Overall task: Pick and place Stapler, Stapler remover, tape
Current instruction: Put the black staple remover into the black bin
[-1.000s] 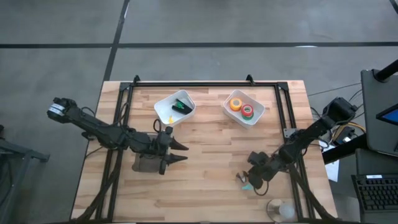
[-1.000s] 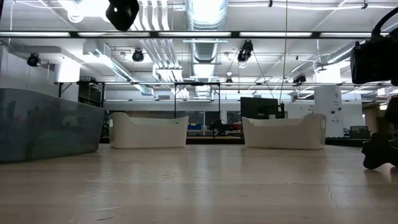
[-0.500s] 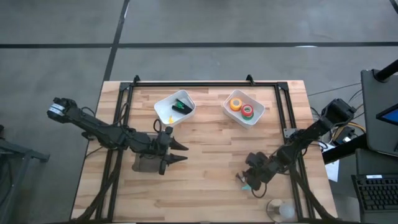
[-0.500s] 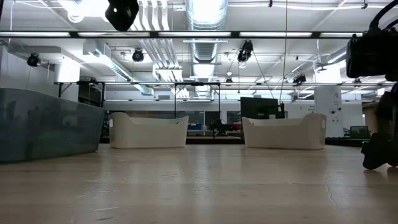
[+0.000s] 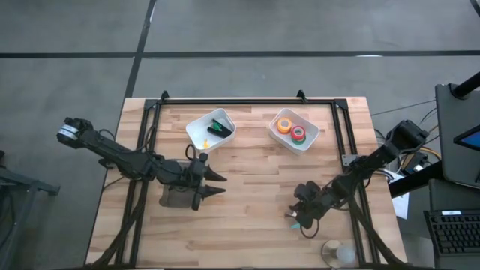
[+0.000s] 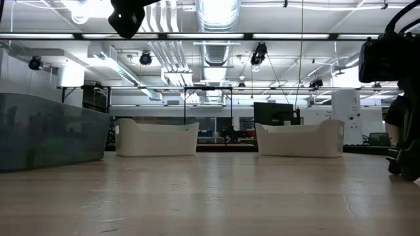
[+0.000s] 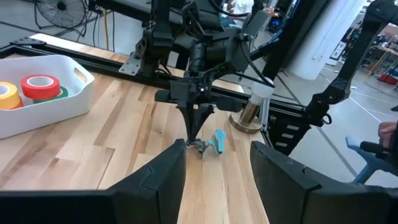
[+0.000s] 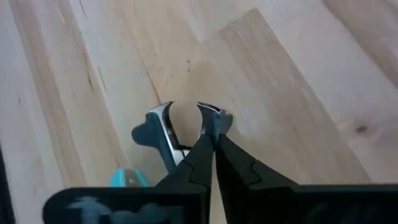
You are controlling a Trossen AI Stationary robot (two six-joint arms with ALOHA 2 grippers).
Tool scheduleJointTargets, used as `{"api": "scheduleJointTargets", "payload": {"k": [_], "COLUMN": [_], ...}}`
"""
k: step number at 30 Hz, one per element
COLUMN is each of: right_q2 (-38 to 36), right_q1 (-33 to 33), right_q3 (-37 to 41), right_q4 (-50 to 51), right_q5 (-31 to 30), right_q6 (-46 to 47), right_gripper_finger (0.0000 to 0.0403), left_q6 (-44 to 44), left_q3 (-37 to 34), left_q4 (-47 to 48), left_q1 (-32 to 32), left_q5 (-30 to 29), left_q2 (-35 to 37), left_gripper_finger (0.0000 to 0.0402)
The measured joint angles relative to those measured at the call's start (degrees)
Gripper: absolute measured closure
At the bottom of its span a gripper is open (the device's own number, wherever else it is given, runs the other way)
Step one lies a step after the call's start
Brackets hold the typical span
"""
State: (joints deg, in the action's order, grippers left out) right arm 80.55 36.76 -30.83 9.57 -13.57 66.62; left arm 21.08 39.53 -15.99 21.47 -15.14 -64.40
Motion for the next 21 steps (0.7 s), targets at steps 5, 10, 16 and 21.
{"api": "scheduleJointTargets", "payload": {"k": [5,10,16,21], "right_q2": [-1.8,-4.7,-9.3,-11.2], "right_q1": [-0.1,-0.3,-0.6,-1.3], "right_q3": [-1.0,-2.6,-5.1,-7.6], "right_q4": [0.9,0.7,0.3,0.1], "right_q5": [-2.4,-8.1,-15.5,-18.4], "right_q6": [-5.7,-12.9,-21.6,-27.1], "right_gripper_finger": [0.0394,0.0394,0.0394,0.0394], "left_q6": [0.1,0.1,-2.2,-4.1], "left_q3": [-1.4,-2.8,-3.1,-0.8], "left_q4": [-2.9,-4.6,-13.8,-16.0], "left_q1": [0.0,0.0,0.0,0.0], "left_q5": [0.0,0.0,1.1,2.2], "left_q2": [0.0,-0.1,-6.2,-13.1], "left_gripper_finger": [0.022,0.022,0.022,0.0221]}}
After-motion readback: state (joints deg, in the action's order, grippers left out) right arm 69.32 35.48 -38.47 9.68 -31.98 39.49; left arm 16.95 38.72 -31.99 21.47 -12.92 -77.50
